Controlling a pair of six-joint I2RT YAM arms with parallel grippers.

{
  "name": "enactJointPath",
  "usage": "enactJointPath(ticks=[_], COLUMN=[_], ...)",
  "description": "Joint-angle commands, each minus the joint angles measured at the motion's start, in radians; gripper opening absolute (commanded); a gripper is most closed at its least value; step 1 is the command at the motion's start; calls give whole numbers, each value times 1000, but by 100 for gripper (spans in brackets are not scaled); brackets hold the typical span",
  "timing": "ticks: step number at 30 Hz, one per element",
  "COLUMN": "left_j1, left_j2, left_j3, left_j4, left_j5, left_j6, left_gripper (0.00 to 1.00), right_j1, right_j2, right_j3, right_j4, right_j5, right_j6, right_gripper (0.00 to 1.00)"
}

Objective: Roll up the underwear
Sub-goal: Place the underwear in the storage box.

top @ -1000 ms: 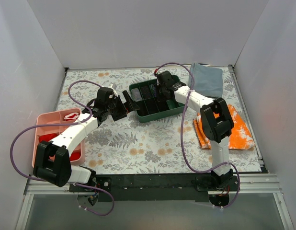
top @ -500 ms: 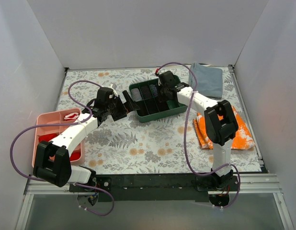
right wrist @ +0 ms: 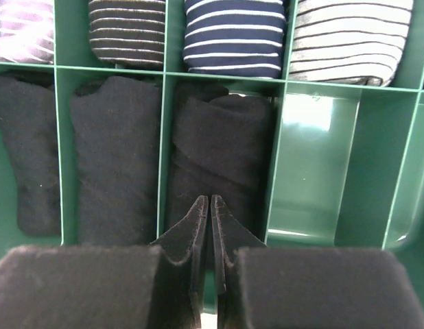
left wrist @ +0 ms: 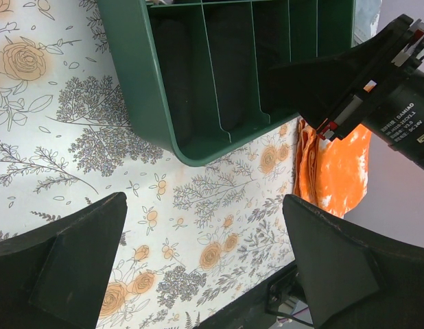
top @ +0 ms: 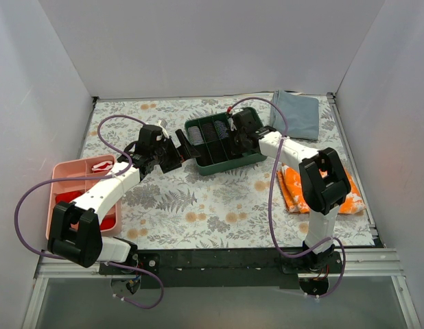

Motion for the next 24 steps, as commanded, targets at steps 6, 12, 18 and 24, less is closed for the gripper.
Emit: enactJointPath(ticks=[6, 12, 18, 24], left_j1=[5, 5, 4, 5], left_j2=[-23, -36, -50, -61], left_j3=[17, 20, 24, 37], left_j4=[10, 5, 2, -7], left_j5=[15, 13, 13, 12], left_j6=[2, 5, 11, 25], left_gripper=[98, 98, 98, 98], right_j1=[-5, -5, -5, -5], right_j2=[-16, -94, -229, -318], right_j3=[18, 16, -24, -102], right_j4=[5, 35, 37, -26], right_j5=[-14, 6, 29, -8], right_j6=[19, 4, -2, 13], right_gripper=[11, 15, 40, 70])
